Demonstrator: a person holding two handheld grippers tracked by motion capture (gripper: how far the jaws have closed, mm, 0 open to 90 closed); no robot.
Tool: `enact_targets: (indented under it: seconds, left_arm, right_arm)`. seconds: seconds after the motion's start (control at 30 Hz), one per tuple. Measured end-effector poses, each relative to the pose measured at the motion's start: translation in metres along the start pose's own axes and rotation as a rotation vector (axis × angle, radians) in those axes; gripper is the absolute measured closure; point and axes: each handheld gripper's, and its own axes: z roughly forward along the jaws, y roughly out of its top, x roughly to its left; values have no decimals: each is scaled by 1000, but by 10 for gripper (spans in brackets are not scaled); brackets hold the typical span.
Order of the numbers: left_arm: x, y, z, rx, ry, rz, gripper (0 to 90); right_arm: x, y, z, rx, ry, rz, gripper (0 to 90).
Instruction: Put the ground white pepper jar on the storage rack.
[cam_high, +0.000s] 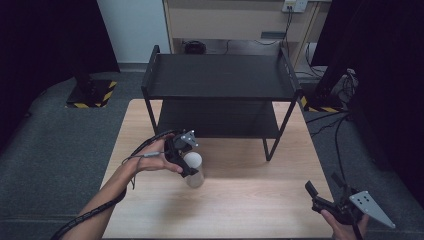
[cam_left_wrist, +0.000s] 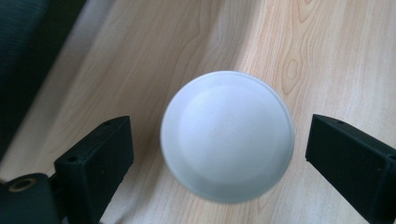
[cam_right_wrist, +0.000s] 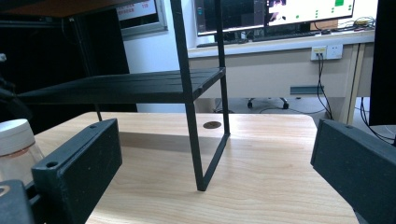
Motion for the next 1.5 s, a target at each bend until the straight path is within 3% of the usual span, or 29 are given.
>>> enact_targets:
  seconds: [0.1, 0.13, 0.17, 0.2, 0.63, 0.87, 0.9, 1.0, 1.03, 1.07, 1.1, 1.13, 1.17, 1.2, 1.37, 1.4, 1.43, 1.47, 1.5]
  left_arm:
    - [-3, -1, 7, 3, 18, 5, 139]
    - [-3, -1, 7, 3, 18, 5, 206]
    - [1, -2, 9, 1, -10, 14, 262]
    - [0, -2, 10, -1, -4, 26, 316]
    - [3, -4, 9, -6, -13, -6, 332]
    - [1, 1, -6, 6, -33, 27, 332]
    - [1, 5, -17, 4, -54, 40, 332]
    - [-1, 10, -29, -3, -63, 50, 332]
    - [-5, 16, -41, -8, -59, 66, 332]
    - [-5, 16, -41, -8, -59, 66, 332]
    - [-9, 24, -56, -7, -53, 86, 332]
    - [-9, 24, -56, -7, -53, 86, 332]
    - [-12, 33, -74, -11, -56, 108, 333]
    - [-12, 33, -74, -11, -56, 108, 333]
    - [-19, 60, -120, 1, -72, 166, 333]
    - [-19, 60, -120, 1, -72, 166, 333]
    - [-22, 69, -135, -1, -68, 178, 333]
    - [-22, 69, -135, -1, -68, 178, 333]
    - [-22, 75, -149, -11, -67, 177, 333]
  right_arm:
    - [0, 0, 0, 2, -1, 6, 18]
    - [0, -1, 0, 0, -1, 5, 18]
    - [0, 0, 0, 1, -1, 3, 18]
    - [0, 0, 0, 1, -2, 3, 18]
    - [1, -1, 0, 1, 0, -5, 15]
    - [1, -1, 0, 0, -6, -6, 10]
    - [1, -1, 1, 0, -4, -6, 10]
    - [1, -1, 1, 1, -4, -9, 9]
    - [2, -1, 1, -1, -5, -11, 5]
    - [2, -1, 1, -2, -6, -10, 5]
    - [2, -1, 1, -2, -7, -11, 4]
    - [2, -1, 1, -2, -7, -11, 4]
    - [2, -1, 2, -1, -4, -13, 5]
    - [2, -1, 2, -1, -4, -13, 5]
    - [3, -1, 3, 0, 4, -16, 5]
    - [3, -1, 3, 0, 4, -16, 5]
    - [3, -1, 3, -1, 4, -16, 5]
    - [3, -1, 3, -1, 4, -16, 5]
    - [3, -1, 3, -2, 3, -16, 5]
